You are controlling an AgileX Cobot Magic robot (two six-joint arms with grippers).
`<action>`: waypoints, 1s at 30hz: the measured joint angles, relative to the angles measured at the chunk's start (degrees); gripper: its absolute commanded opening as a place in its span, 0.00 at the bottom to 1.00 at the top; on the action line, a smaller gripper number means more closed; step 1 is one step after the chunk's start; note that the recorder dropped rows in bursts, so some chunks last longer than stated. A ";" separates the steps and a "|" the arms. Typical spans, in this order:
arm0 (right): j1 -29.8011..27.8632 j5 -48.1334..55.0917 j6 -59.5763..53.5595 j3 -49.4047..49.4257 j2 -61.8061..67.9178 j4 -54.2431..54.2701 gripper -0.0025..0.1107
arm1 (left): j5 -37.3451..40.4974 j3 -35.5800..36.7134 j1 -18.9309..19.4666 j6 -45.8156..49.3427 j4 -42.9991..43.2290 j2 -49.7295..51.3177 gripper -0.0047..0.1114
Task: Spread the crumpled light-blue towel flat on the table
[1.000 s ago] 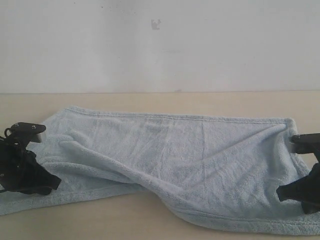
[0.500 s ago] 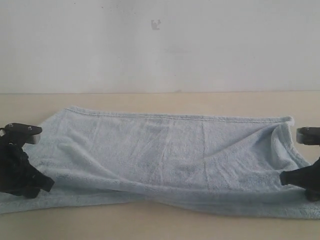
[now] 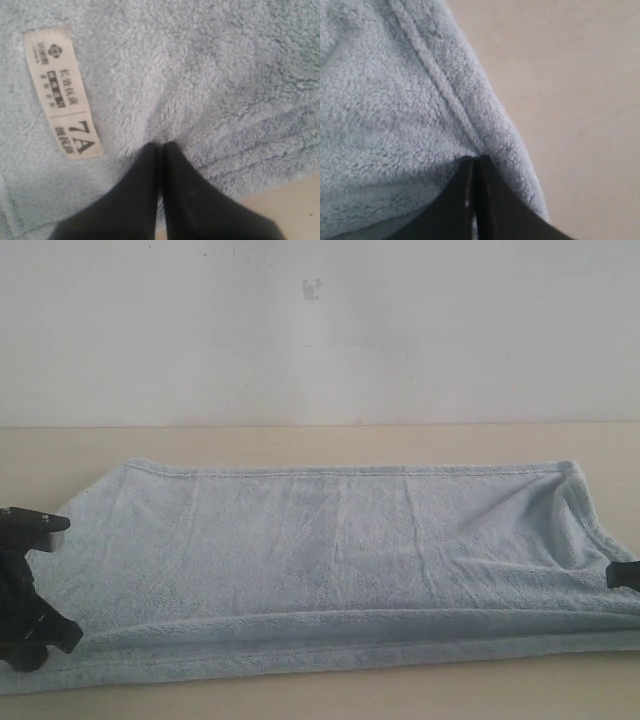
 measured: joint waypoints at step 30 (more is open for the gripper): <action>2.50 1.19 7.83 8.09 -25.04 -2.48 0.03 | 3.47 -2.84 0.10 39.71 -45.15 -8.36 0.07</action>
